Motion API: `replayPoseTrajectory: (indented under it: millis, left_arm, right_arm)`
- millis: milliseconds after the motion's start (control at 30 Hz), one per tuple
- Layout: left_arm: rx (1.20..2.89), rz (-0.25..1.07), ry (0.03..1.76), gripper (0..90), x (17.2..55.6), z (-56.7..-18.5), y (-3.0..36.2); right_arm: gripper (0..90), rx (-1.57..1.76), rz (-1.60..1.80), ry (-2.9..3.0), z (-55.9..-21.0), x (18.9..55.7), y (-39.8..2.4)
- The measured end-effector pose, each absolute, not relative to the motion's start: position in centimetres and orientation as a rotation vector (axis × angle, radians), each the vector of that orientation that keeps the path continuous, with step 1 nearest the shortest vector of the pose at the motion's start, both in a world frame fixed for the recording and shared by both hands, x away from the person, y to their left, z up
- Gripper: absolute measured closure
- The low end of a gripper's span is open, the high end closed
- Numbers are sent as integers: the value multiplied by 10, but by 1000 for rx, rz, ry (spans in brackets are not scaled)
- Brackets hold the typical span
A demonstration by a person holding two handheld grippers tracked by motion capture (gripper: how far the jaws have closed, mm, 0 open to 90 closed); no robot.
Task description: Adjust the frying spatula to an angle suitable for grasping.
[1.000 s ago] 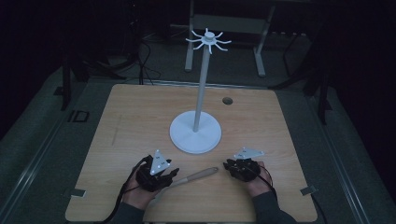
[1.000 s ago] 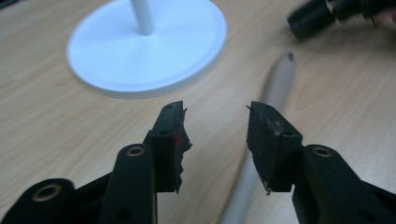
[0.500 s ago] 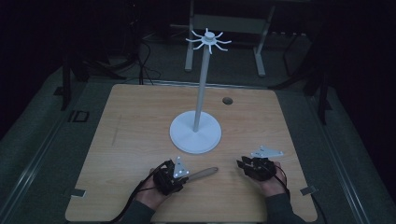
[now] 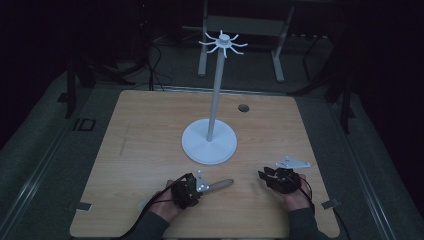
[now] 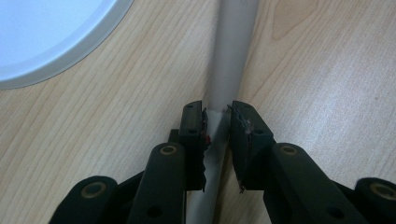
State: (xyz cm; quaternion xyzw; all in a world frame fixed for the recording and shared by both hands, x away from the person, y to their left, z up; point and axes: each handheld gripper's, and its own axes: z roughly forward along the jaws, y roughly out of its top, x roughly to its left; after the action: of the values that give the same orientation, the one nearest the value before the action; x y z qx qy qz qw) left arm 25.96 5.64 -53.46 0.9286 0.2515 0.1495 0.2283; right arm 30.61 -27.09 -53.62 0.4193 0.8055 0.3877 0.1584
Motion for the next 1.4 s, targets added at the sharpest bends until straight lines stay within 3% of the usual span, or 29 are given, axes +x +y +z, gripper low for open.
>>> replayPoseTrajectory:
  millis: [233,600,933,1400]
  left_arm:
    - [2576,408,714,767,267,-531,58]
    - [2679,302,676,741,282,-532,52]
    - [2708,116,704,728,301,-530,48]
    - [2764,33,682,735,309,-528,40]
  right_arm:
    - [662,1201,1099,2314,-539,307,-270]
    - [655,1205,1100,2321,-540,308,-271]
    - [649,1210,1097,2330,-541,309,-271]
    - [641,1207,1083,2336,-542,309,-270]
